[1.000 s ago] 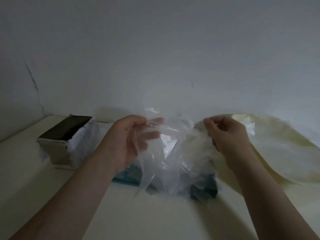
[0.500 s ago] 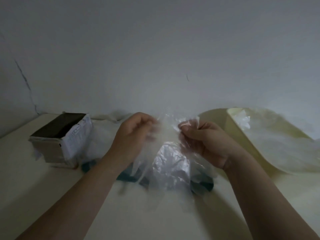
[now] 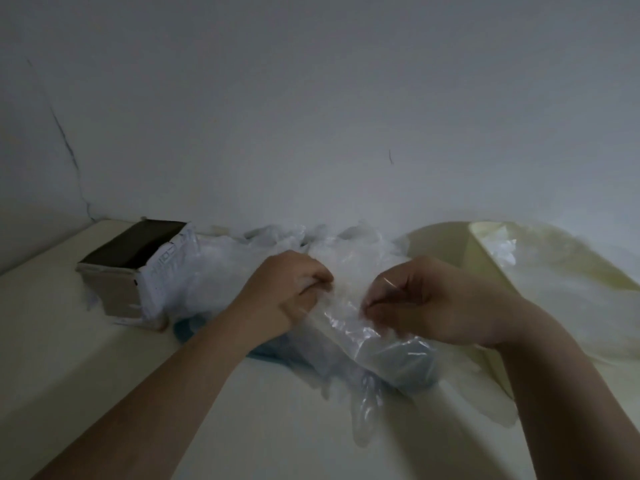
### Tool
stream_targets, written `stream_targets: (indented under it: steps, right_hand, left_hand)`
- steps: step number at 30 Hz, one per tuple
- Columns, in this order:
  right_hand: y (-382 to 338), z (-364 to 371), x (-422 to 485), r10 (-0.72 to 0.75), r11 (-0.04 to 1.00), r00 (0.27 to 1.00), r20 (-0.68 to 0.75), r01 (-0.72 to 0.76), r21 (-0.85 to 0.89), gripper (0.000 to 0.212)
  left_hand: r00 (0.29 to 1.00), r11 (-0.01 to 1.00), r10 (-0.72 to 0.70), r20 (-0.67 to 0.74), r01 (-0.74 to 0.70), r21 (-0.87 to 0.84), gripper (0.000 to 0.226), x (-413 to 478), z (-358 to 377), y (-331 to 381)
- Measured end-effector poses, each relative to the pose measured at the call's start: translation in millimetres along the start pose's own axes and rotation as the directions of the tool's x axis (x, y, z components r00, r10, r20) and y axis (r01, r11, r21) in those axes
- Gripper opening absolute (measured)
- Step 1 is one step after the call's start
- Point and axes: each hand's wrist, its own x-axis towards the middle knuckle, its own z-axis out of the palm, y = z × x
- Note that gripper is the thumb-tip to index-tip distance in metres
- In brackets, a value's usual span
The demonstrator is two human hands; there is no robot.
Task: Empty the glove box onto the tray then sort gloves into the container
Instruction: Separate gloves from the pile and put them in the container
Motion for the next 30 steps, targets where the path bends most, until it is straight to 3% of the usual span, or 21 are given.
stream_targets:
  steps: [2, 4, 7, 9, 11, 13, 17, 21, 24, 27, 30]
  right_hand:
    - [-5, -1, -2, -0.044, 0.996, 0.999, -0.026, 0.042, -0.084, 0.008]
    - [-10, -3, -7, -0.101, 0.987, 0.992, -0.071, 0.091, -0.135, 0.009]
    - [-15, -5, -10, -0.194, 0.978, 0.961, -0.198, 0.174, -0.115, 0.008]
    - [-15, -5, -10, -0.242, 0.97, 0.925, -0.293, 0.229, -0.081, 0.007]
    - [-15, -5, -10, -0.293, 0.956, 0.881, -0.372, 0.281, -0.089, 0.009]
    - [-15, -5, -10, -0.297, 0.954, 0.862, -0.41, 0.29, -0.082, 0.006]
    - [-15, -2, -8, -0.197, 0.976, 0.923, -0.331, 0.218, 0.027, 0.008]
    - [-10, 3, -1, -0.187, 0.98, 0.931, -0.313, 0.2, 0.009, 0.005]
    - [-3, 4, -1, -0.158, 0.957, 0.939, -0.304, 0.222, 0.187, 0.012]
    - [2, 10, 5, -0.07, 0.925, 0.943, -0.325, 0.183, 0.334, 0.012]
    - [9, 12, 14, -0.005, 0.932, 0.913, -0.409, 0.152, 0.328, 0.018]
  left_hand:
    - [0.983, 0.961, -0.144, -0.117, 0.111, -0.253, 0.006, -2, -12, 2]
    - [0.955, 0.875, -0.26, -0.14, 0.172, -0.452, 0.011, 0, -26, 11]
    - [0.936, 0.591, -0.347, 0.054, 0.263, -0.763, 0.009, 0, -46, 23]
    - [0.942, 0.369, -0.26, 0.213, 0.301, -0.879, 0.011, -2, -49, 29]
    - [0.927, 0.258, -0.21, 0.311, 0.359, -0.897, 0.014, -4, -48, 33]
    - [0.916, 0.268, -0.201, 0.348, 0.393, -0.88, 0.013, -7, -47, 35]
    - [0.881, 0.288, -0.227, 0.414, 0.467, -0.836, 0.024, -10, -48, 44]
    - [0.855, 0.343, -0.186, 0.484, 0.519, -0.783, 0.01, -13, -50, 45]
    - [0.834, 0.325, -0.313, 0.455, 0.544, -0.774, 0.017, -11, -52, 52]
    - [0.806, 0.249, -0.481, 0.346, 0.504, -0.827, 0.043, -2, -52, 52]
    - [0.819, 0.209, -0.497, 0.285, 0.432, -0.877, 0.073, -2, -48, 44]
